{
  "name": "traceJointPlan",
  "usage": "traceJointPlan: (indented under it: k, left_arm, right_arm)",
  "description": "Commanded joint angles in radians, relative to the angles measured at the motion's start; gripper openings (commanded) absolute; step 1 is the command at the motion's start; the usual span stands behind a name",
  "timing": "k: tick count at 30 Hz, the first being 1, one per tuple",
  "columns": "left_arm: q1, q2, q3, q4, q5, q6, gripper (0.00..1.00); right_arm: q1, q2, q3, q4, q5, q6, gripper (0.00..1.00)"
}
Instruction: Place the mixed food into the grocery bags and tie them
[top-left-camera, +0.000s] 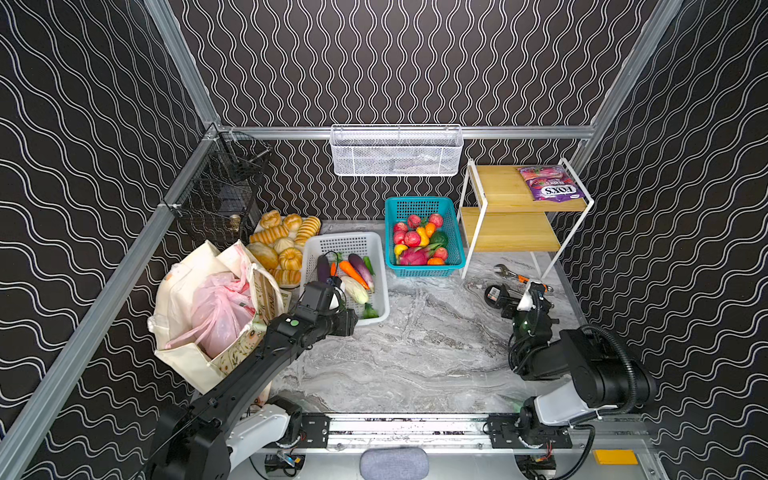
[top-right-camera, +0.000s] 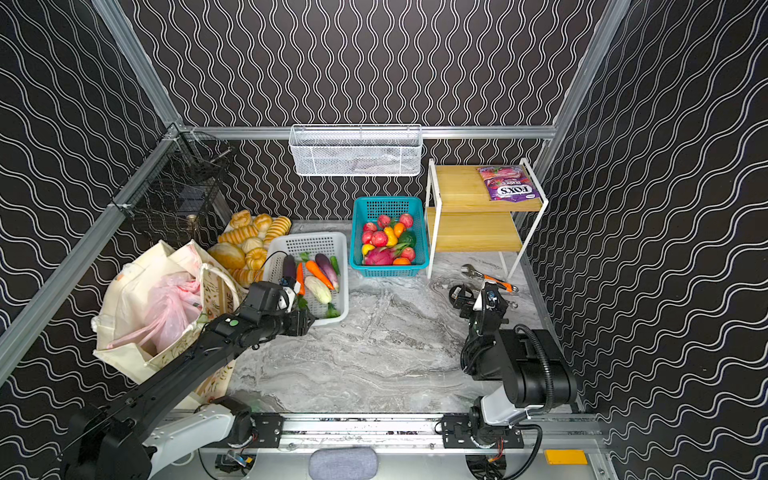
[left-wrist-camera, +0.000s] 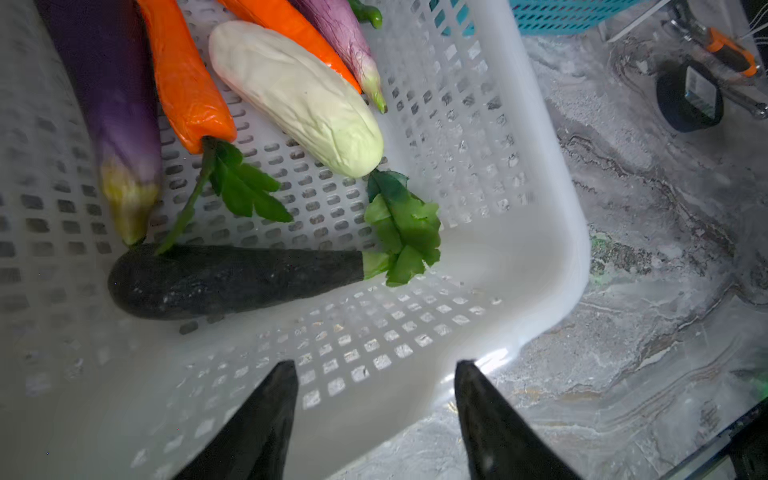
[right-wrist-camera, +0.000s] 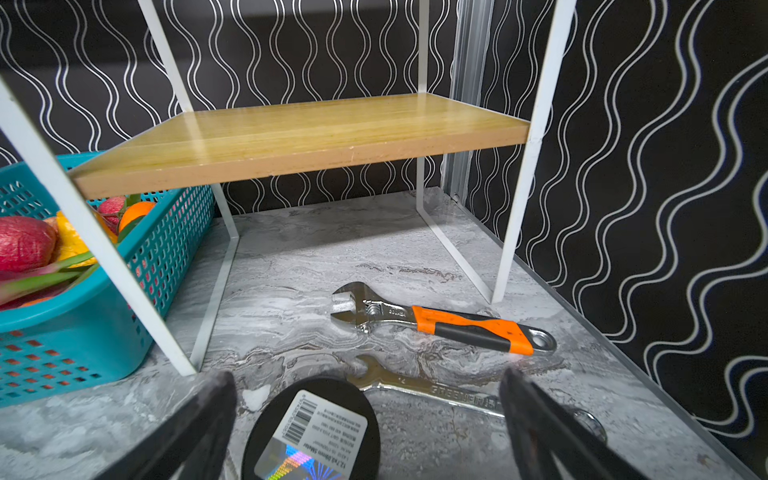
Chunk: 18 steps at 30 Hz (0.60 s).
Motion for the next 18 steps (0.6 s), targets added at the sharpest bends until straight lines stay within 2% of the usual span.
traceJointPlan:
  k: [1, 2, 4, 5, 10, 16, 18]
  left_arm:
    - [-0.003, 0.038, 0.014, -0.047, 0.007, 0.025, 0.58]
    - [-0.003, 0.046, 0.026, -0.057, 0.011, 0.019, 0.57]
    - [-0.005, 0.022, 0.037, -0.04, 0.042, 0.007, 0.67]
    - [-0.004, 0.002, 0.055, -0.054, 0.038, -0.001, 0.68]
    - [-0.007, -0.111, 0.136, -0.228, 0.016, -0.034, 0.65]
    - [-0.033, -0.182, 0.075, -0.408, 0.147, -0.149, 0.63]
    - [-0.052, -0.17, 0.094, -0.433, 0.118, -0.163, 0.65]
  right_arm:
    - [0.001, -0.003, 0.007, 0.017, 0.009, -0.001, 1.0]
    - [0.001, -0.002, 0.009, 0.012, 0.01, -0.001, 1.0]
    - [0.003, -0.002, 0.006, 0.015, 0.009, -0.001, 1.0]
    - [0.002, -0.001, 0.007, 0.019, 0.008, -0.003, 1.0]
    - [0.004, -0.002, 0.023, -0.016, 0.013, -0.003, 1.0]
    - [0.006, -0.003, 0.022, -0.012, 0.011, -0.005, 1.0]
    - [0.006, -0.003, 0.021, -0.012, 0.012, -0.005, 1.0]
